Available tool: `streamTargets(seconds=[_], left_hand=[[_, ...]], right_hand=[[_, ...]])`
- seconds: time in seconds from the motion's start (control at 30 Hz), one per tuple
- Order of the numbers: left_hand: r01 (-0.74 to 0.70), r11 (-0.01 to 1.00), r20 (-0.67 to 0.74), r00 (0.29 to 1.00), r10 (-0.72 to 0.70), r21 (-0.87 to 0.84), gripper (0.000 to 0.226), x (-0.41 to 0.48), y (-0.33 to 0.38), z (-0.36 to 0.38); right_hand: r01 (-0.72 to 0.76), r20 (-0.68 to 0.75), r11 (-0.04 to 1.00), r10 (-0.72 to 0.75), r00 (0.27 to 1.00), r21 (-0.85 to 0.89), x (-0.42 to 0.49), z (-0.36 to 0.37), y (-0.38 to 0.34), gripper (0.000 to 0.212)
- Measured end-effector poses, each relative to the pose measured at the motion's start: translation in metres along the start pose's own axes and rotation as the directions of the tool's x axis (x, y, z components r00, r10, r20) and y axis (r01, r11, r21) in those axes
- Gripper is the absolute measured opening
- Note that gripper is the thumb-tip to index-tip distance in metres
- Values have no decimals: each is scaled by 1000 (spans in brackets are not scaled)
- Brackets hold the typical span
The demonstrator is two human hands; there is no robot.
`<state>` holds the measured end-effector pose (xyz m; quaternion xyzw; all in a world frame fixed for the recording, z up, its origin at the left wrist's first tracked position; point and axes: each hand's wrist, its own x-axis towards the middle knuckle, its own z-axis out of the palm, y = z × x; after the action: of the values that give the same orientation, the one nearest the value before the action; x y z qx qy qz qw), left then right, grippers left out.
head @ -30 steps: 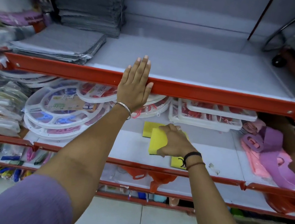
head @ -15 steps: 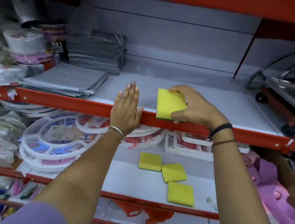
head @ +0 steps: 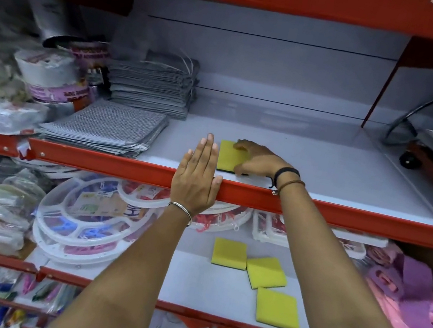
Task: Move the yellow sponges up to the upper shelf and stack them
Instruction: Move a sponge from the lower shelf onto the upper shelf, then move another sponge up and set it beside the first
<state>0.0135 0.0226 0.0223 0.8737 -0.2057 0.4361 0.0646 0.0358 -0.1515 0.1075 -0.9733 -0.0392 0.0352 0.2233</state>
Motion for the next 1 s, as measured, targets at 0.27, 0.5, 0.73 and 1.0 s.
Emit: streamTargets(seconds=[0.27,0.5,0.73,1.0], left_hand=[[0,1000,-6,1000,0,17,60,1,1,-1],[12,1000,24,1000,-12,10,59,-1,4,-6],[71,996,50,996,-69,-46,59,-4,10,-6],[75,996,1,997,-75,-45,59,-3,9,2]], right_hand=[[228,-495,954,-104,863,197,-70,1,-14,48],[287,-483,921,-132,866,264,-159,93,14,24],[-428,103,903,425,900,17,-176,198,132,61],[-563,320,819,567,759,-114,-176,229,157,90]])
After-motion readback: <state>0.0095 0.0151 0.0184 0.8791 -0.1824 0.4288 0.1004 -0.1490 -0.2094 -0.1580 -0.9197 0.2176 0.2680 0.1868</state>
